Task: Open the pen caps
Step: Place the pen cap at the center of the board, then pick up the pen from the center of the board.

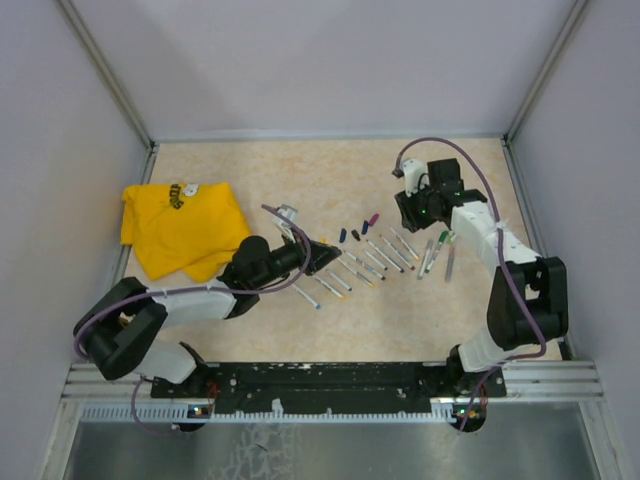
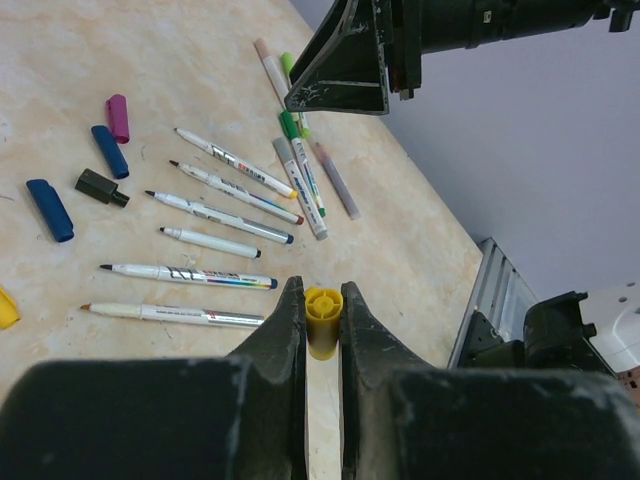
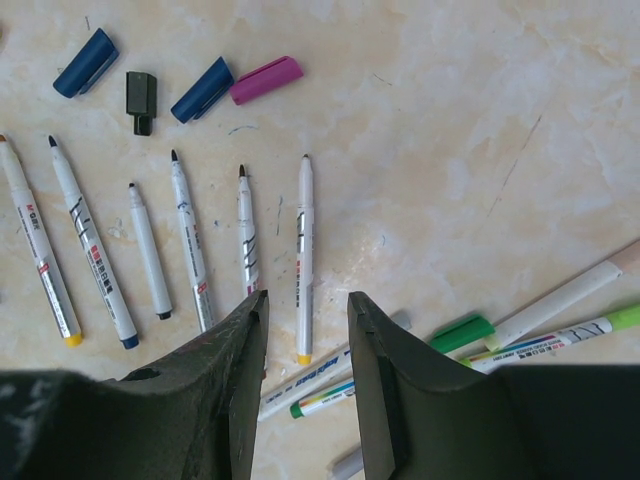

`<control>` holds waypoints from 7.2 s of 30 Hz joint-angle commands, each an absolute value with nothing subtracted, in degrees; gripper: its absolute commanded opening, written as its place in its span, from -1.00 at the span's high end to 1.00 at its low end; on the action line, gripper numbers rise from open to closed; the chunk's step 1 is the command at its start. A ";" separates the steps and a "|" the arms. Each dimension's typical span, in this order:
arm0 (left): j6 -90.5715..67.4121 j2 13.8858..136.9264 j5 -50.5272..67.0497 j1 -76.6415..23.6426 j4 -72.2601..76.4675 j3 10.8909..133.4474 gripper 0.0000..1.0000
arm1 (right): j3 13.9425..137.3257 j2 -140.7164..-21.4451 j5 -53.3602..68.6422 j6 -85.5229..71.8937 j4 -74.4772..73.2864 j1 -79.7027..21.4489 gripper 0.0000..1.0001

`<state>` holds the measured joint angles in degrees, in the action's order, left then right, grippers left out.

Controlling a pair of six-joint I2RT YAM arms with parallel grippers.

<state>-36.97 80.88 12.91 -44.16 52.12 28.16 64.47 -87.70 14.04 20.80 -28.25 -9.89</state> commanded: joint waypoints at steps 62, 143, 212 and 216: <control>-14.06 141.23 -7.30 -47.84 0.66 112.68 0.76 | 62.94 -81.47 15.89 17.56 -22.65 -1.07 0.20; -28.29 54.50 2.38 -47.20 43.23 9.68 -0.92 | 60.94 -90.88 19.05 19.01 -32.69 1.26 0.34; -29.23 56.79 1.77 -47.20 42.63 11.02 -0.92 | 61.24 -98.25 11.80 19.42 -33.05 -2.64 0.43; -29.25 56.62 1.75 -47.20 42.54 10.99 -0.92 | 61.31 -98.75 11.17 19.64 -33.18 -2.61 0.44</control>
<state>-28.75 57.63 2.28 -47.46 41.58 10.46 60.75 -97.76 12.64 18.92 -33.06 -2.09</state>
